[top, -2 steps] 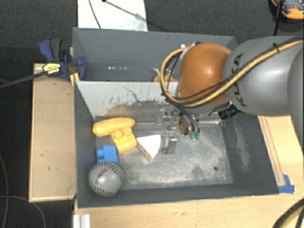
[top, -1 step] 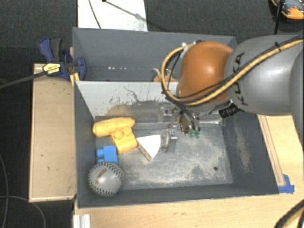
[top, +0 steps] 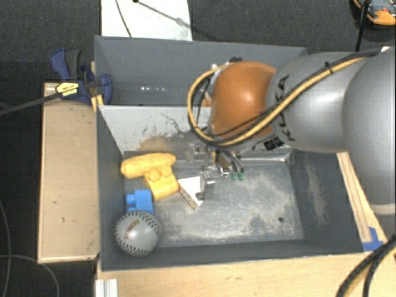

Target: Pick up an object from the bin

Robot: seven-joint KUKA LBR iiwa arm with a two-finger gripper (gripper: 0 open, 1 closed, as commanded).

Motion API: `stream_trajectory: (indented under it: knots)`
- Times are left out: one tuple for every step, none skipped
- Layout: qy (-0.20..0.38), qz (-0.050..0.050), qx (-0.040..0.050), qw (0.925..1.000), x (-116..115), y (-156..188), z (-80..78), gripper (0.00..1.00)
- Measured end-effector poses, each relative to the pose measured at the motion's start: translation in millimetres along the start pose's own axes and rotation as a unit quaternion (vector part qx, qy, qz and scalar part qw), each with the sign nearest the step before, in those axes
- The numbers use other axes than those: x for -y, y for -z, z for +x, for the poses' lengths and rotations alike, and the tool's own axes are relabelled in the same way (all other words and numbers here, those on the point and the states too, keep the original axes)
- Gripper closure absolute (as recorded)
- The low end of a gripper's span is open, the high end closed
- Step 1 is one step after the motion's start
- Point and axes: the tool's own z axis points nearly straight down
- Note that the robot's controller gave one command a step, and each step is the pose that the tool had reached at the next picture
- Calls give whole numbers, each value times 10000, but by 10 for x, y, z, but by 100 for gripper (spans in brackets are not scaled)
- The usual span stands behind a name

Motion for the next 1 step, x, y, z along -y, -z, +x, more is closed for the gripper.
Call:
stream_trajectory:
  knots:
    - [-44,-10,-57,10000,-356,-87,0,0]
